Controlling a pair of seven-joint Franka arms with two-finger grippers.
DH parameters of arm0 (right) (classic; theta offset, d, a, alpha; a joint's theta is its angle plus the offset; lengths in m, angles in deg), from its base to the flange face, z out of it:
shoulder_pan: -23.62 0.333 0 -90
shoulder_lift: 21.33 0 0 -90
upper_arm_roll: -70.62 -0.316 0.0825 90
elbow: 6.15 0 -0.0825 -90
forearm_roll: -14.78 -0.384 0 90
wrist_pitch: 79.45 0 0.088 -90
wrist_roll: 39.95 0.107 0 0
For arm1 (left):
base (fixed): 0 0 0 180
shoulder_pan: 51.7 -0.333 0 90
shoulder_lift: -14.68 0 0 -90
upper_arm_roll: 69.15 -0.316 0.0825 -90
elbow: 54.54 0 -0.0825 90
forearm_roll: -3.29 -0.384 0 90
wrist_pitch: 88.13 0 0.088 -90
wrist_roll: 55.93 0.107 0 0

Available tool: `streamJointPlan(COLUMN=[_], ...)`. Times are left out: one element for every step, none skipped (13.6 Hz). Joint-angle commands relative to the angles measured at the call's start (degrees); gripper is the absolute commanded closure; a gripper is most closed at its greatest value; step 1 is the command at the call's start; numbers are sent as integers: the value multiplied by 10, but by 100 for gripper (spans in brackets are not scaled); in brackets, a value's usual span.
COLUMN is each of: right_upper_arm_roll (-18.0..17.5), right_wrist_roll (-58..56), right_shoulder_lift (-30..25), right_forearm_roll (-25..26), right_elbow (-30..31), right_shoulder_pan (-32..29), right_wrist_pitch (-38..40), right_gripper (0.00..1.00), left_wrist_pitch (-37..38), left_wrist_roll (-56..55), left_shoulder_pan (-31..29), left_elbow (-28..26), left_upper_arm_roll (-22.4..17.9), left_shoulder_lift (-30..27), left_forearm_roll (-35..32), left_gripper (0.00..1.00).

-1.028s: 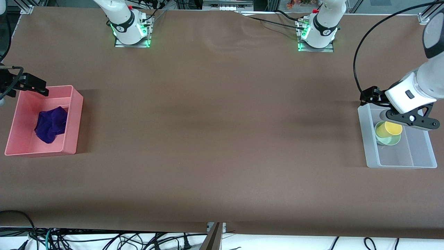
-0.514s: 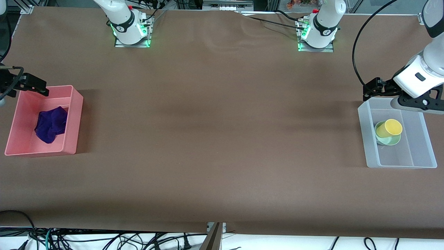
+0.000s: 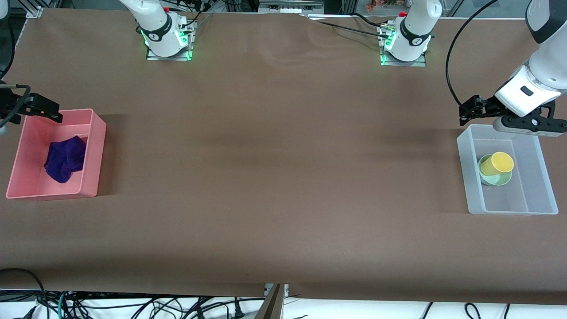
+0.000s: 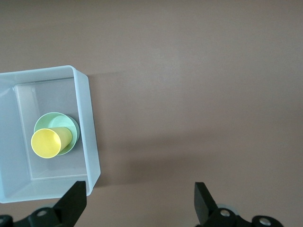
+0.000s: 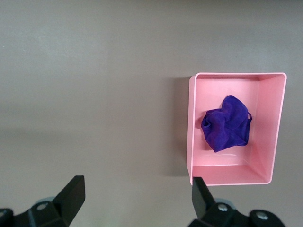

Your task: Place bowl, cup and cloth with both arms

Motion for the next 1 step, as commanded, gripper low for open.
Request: streamJointPlan(right_upper_arm_roll=[-2], right_wrist_roll=[3], right_shoulder_lift=[-5], right_forearm_roll=[-7], right_elbow=[2], right_shoulder_pan=[-3], right_wrist_pitch=[0], right_gripper=[0], left_wrist_pitch=[-8], left_wrist_roll=[-13], left_shoulder_pan=[10], left_elbow=[-14], left_upper_arm_roll=[-9], left_shoulder_lift=[-14], left_forearm_roll=[11], left_gripper=[0])
